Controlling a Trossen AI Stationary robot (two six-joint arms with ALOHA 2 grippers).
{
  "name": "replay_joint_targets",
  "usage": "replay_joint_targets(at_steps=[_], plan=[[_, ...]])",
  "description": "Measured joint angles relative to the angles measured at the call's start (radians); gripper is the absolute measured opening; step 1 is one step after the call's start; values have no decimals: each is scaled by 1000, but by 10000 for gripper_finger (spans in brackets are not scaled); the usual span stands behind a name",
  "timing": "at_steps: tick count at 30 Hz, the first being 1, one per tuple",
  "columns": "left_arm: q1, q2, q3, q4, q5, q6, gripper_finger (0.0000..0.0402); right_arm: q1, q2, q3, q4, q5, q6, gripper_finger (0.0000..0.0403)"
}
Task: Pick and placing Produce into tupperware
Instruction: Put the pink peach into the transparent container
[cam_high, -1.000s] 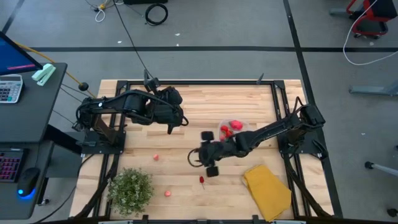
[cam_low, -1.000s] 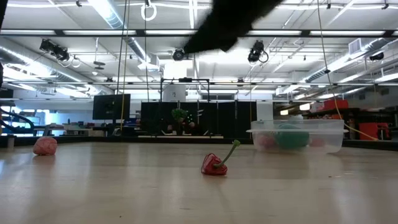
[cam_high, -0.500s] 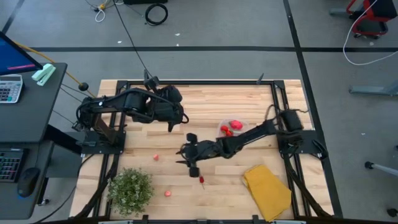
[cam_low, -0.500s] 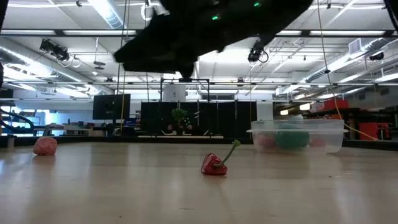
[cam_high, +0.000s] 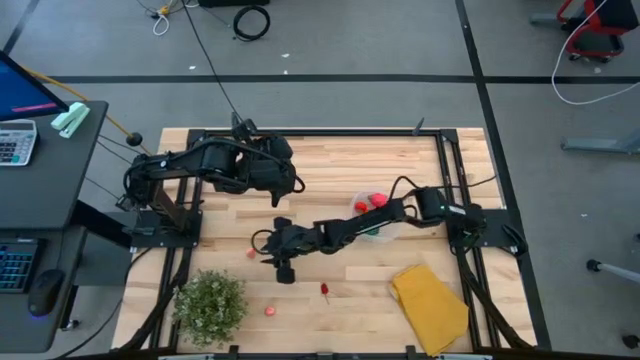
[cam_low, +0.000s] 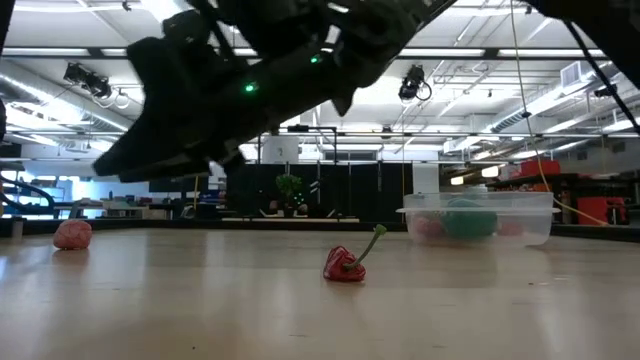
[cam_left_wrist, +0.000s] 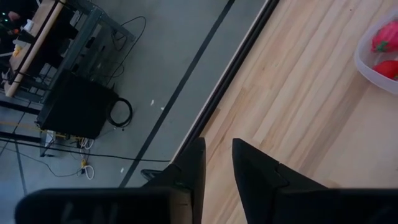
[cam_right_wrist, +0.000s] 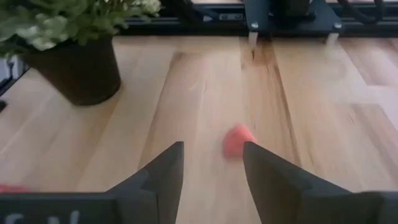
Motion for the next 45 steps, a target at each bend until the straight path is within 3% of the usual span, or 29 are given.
replay_joint_targets(at_steps=[14, 28, 45], plan=[[0, 0, 0, 0, 0, -1, 84, -22, 200, 241, -29, -12, 1, 174], [-3, 0, 0, 0, 0, -1, 83, -52, 209, 247, -120, 21, 18, 174], [-3, 0, 0, 0, 0, -2, 84, -32, 209, 246, -36, 41, -10, 174]])
